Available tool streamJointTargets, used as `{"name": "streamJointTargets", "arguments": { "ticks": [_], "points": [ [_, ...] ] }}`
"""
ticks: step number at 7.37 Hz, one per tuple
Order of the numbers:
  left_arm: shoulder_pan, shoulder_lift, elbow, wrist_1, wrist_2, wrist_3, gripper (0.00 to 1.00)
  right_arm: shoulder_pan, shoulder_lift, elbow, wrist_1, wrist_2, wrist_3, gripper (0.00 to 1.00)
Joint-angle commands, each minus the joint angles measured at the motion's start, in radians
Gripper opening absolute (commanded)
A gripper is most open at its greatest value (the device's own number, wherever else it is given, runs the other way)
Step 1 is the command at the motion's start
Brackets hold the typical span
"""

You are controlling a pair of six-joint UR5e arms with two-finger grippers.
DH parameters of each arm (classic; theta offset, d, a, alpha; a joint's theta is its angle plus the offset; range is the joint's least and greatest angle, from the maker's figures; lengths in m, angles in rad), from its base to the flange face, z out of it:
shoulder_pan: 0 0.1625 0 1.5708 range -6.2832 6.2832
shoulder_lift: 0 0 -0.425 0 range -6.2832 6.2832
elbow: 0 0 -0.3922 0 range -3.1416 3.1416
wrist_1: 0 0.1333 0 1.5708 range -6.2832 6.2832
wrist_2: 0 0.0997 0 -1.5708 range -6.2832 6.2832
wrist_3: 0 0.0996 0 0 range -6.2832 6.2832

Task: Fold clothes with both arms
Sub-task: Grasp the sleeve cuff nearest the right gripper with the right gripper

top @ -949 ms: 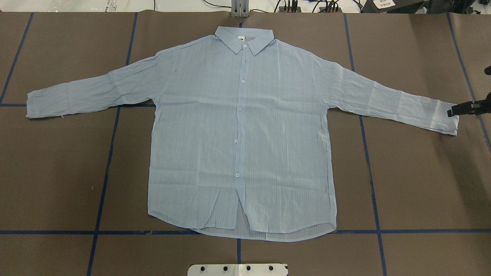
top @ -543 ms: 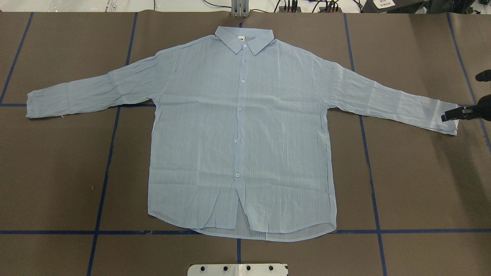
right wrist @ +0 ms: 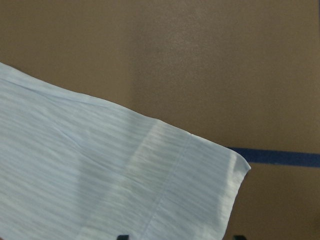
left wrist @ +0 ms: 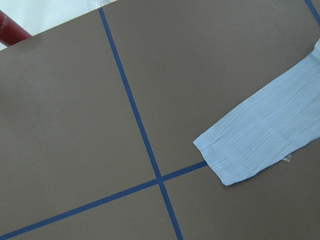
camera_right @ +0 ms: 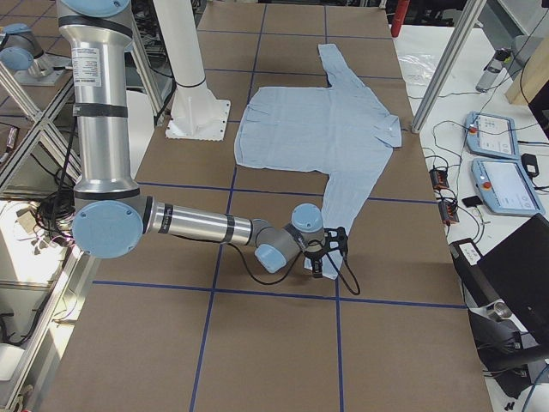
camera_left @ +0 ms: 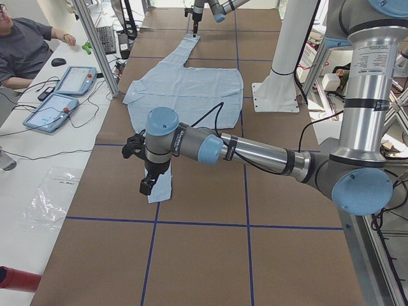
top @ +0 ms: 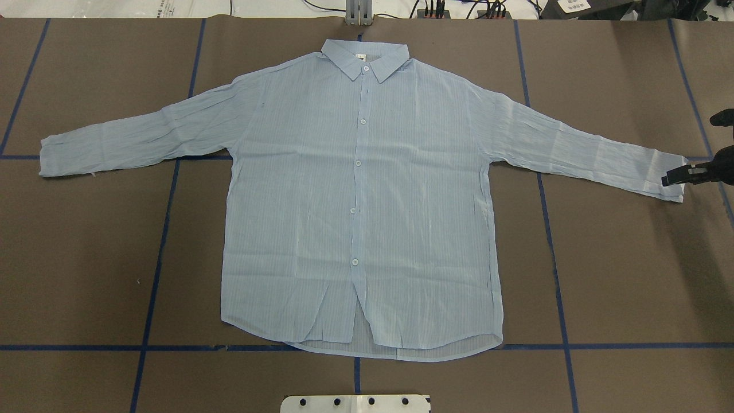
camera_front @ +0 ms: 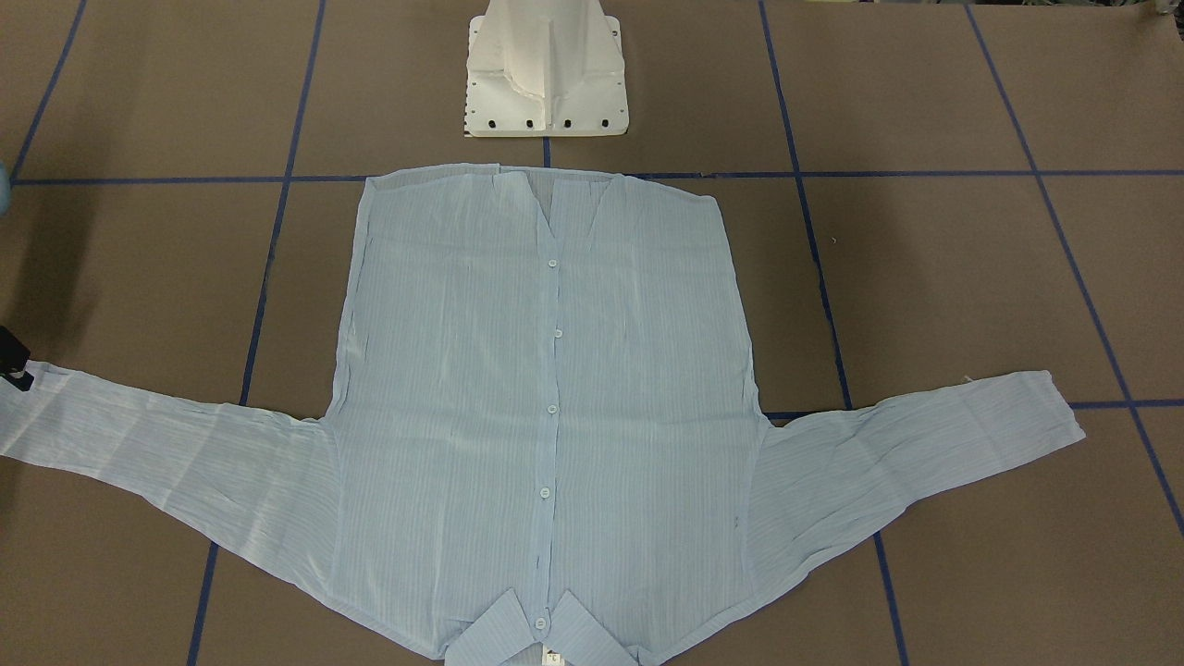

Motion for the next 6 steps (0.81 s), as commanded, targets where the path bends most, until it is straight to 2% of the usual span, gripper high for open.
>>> {"name": "streamJointTargets", "arguments": {
  "ticks": [1, 2, 5, 6],
  "points": [
    [0.000, 0.001, 0.000, 0.000, 0.000, 0.000, 1.00, -0.006, -0.001, -0.001, -0.002, 0.000, 0.012, 0.57],
    [0.000, -0.001, 0.000, 0.000, 0.000, 0.000, 1.00, -0.012, -0.001, 0.000, -0.006, 0.000, 0.044, 0.47],
    [0.000, -0.001, 0.000, 0.000, 0.000, 0.000, 1.00, -0.013, -0.007, 0.017, -0.002, 0.019, 0.071, 0.00],
    [0.000, 0.001, 0.000, 0.000, -0.002, 0.000, 1.00, -0.009, -0.012, 0.043, -0.012, 0.022, 0.071, 0.00]
  ]
}}
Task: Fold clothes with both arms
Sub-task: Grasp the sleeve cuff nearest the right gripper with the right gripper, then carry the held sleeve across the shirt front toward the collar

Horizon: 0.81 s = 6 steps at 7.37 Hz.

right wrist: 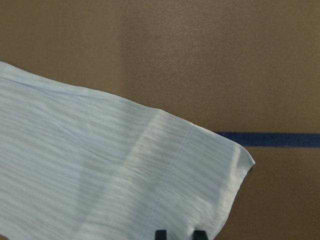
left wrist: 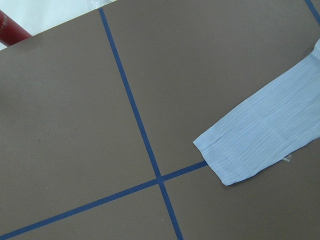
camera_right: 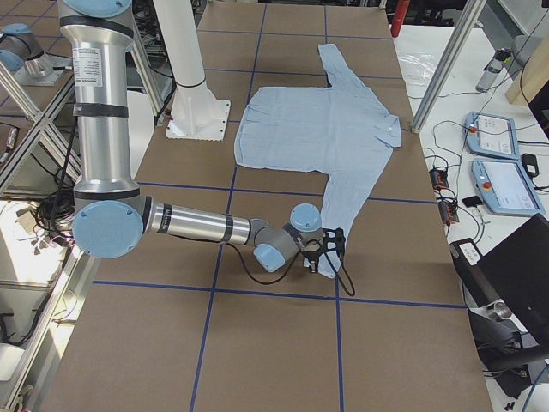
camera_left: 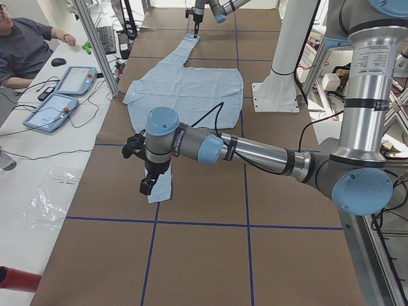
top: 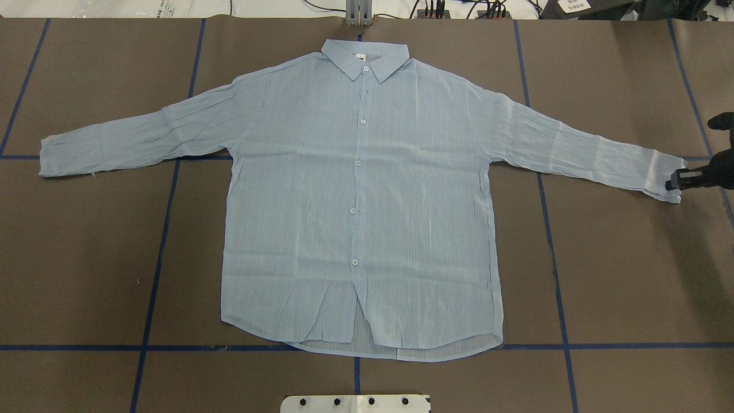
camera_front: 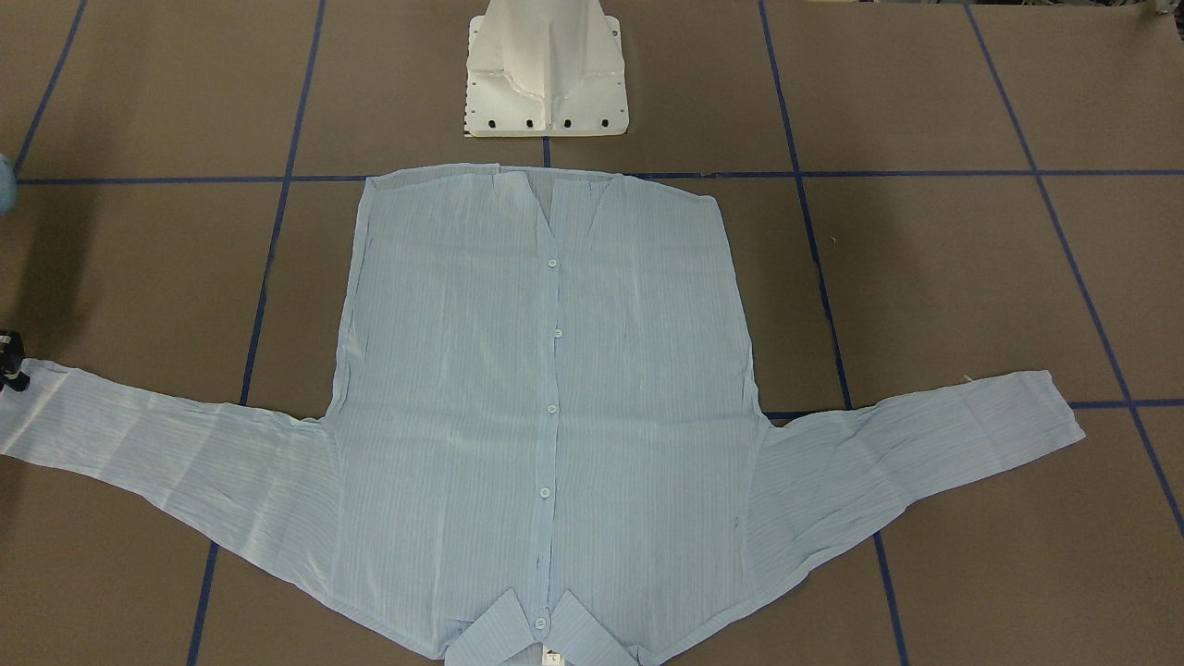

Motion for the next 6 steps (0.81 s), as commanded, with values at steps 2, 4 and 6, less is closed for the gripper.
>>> {"name": "streamJointTargets", "arguments": {
  "ticks": [2, 4, 6],
  "points": [
    [0.000, 0.001, -0.002, 0.000, -0.001, 0.000, 1.00, 0.023, 0.003, 0.082, -0.034, 0.006, 0.002, 0.00],
    [0.000, 0.001, 0.000, 0.000, -0.001, 0.000, 1.00, 0.023, 0.047, 0.250, -0.231, -0.011, 0.009, 0.00],
    [0.000, 0.001, 0.000, 0.000, -0.001, -0.002, 1.00, 0.003, 0.172, 0.334, -0.327, -0.032, 0.060, 0.00]
  ]
}}
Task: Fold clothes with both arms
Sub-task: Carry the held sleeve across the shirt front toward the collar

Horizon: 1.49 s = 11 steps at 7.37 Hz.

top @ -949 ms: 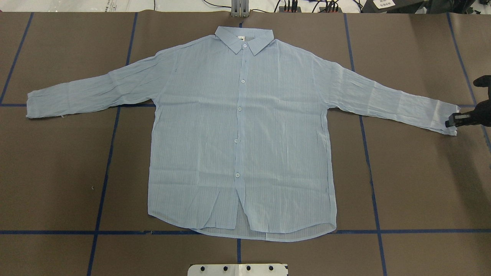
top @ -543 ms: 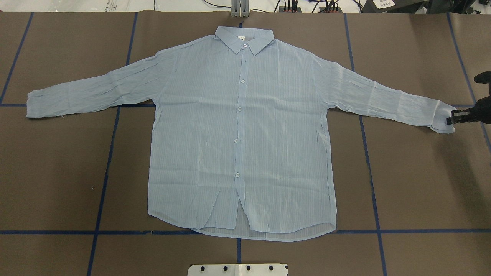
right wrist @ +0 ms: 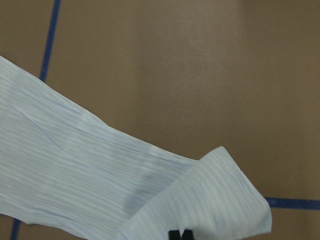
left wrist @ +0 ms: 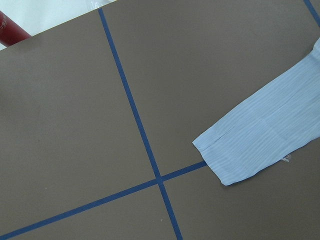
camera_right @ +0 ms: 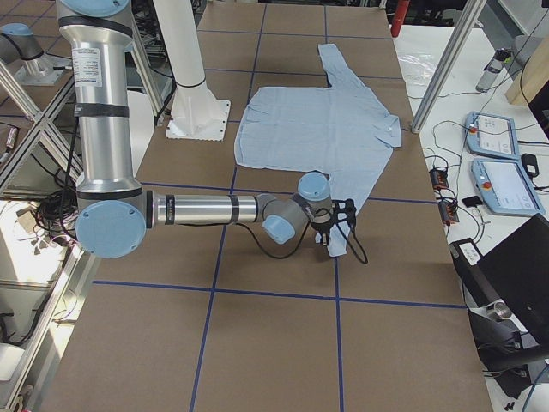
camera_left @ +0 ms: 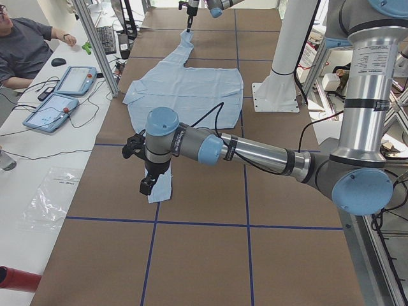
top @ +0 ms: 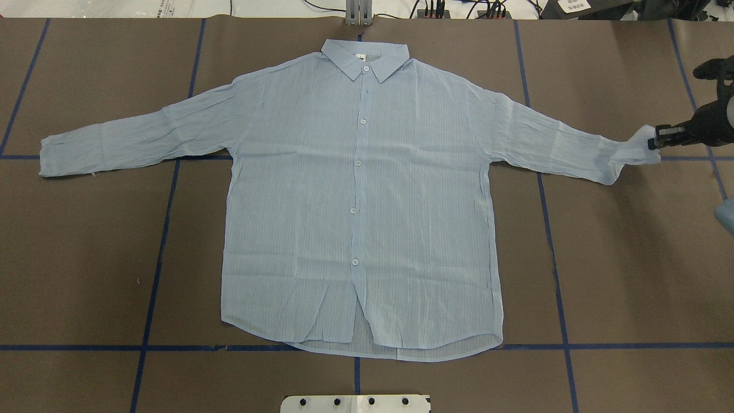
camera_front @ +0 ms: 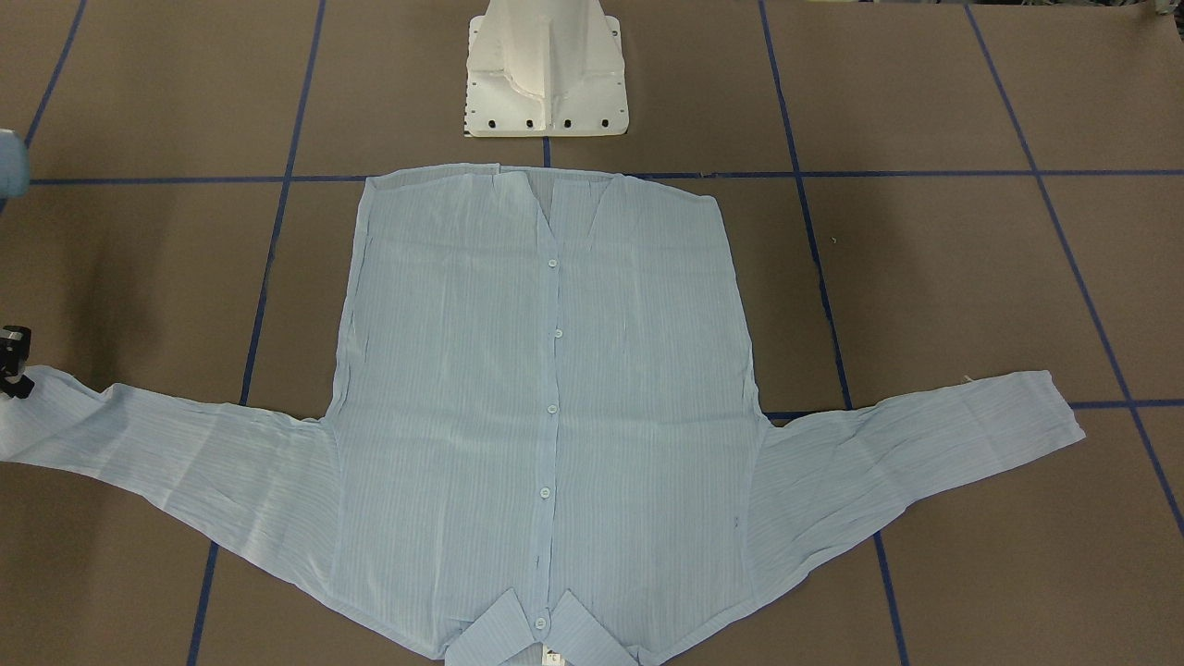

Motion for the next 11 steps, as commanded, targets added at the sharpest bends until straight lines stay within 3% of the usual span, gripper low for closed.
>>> {"name": "streamJointTargets", "arguments": {
  "ticks": [1, 4, 7, 9, 11],
  "points": [
    [0.000, 0.000, 0.000, 0.000, 0.000, -0.001, 1.00, -0.083, 0.189, 0.047, -0.061, -0.028, 0.123, 0.00],
    [0.000, 0.000, 0.008, 0.000, 0.000, 0.000, 1.00, -0.366, 0.403, 0.015, -0.062, -0.276, 0.317, 0.00],
    [0.000, 0.000, 0.014, 0.000, 0.002, 0.000, 1.00, -0.456, 0.575, -0.083, -0.053, -0.347, 0.314, 0.00],
    [0.000, 0.000, 0.014, 0.000, 0.002, 0.000, 1.00, -0.525, 0.673, -0.144, -0.053, -0.447, 0.314, 0.00],
    [0.000, 0.000, 0.014, 0.000, 0.002, 0.000, 1.00, -0.580, 0.721, -0.198, -0.053, -0.519, 0.314, 0.00]
  ]
}}
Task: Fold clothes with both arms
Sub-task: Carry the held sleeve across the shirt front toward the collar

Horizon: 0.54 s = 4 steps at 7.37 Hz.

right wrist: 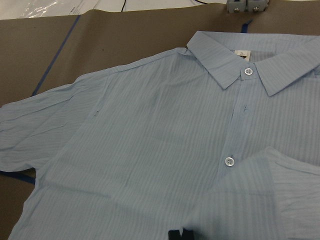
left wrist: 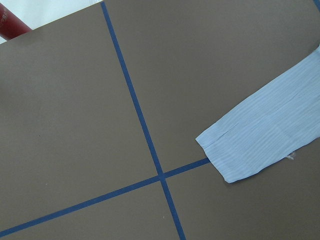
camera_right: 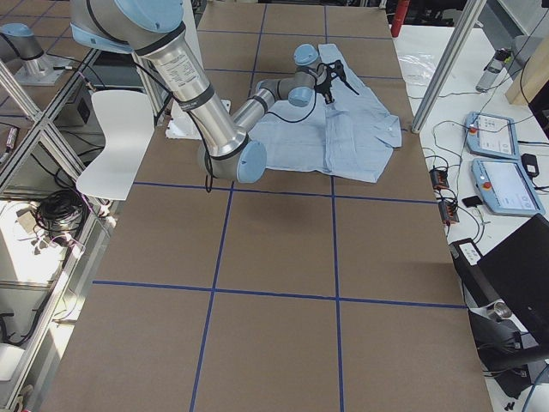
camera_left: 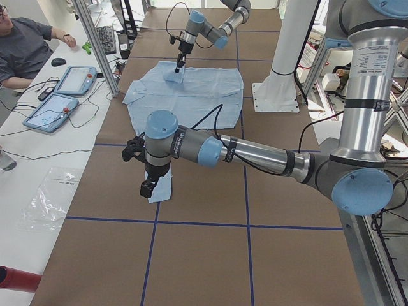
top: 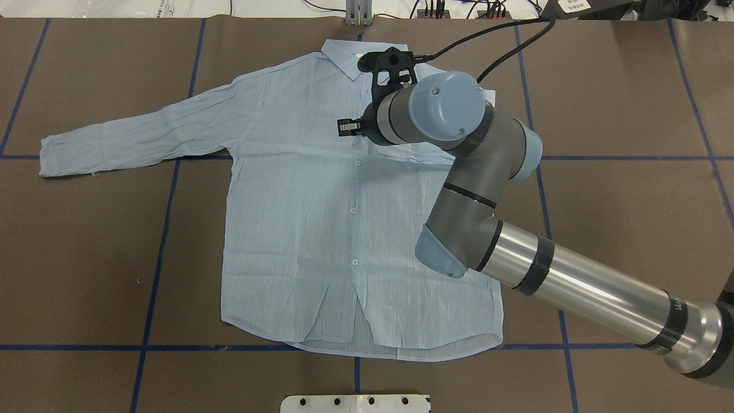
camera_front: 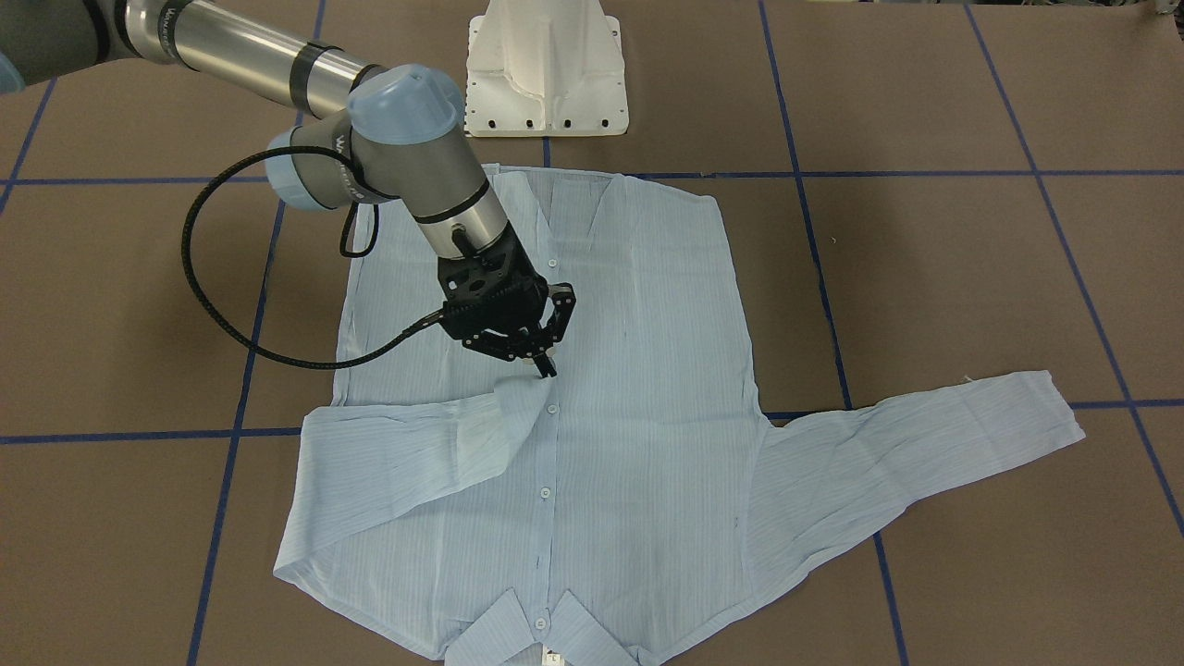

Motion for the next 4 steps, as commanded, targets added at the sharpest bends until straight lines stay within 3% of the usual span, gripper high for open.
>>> {"name": "streamJointTargets", "arguments": {
  "ticks": [1, 2, 3, 4],
  "points": [
    [0.000, 0.000, 0.002, 0.000, 0.000, 0.000, 1.00, -0.060, 0.050, -0.053, -0.001, -0.074, 0.000, 0.00],
    [0.000, 0.000, 0.002, 0.000, -0.002, 0.000, 1.00, -0.084, 0.053, -0.067, -0.001, -0.109, 0.000, 0.00],
    [0.000, 0.000, 0.002, 0.000, -0.002, -0.002, 1.00, -0.090, 0.077, -0.104, -0.007, -0.113, 0.012, 0.21],
    [0.000, 0.000, 0.002, 0.000, -0.002, 0.000, 1.00, -0.115, 0.135, -0.186, -0.013, -0.138, 0.037, 0.97]
  ]
}}
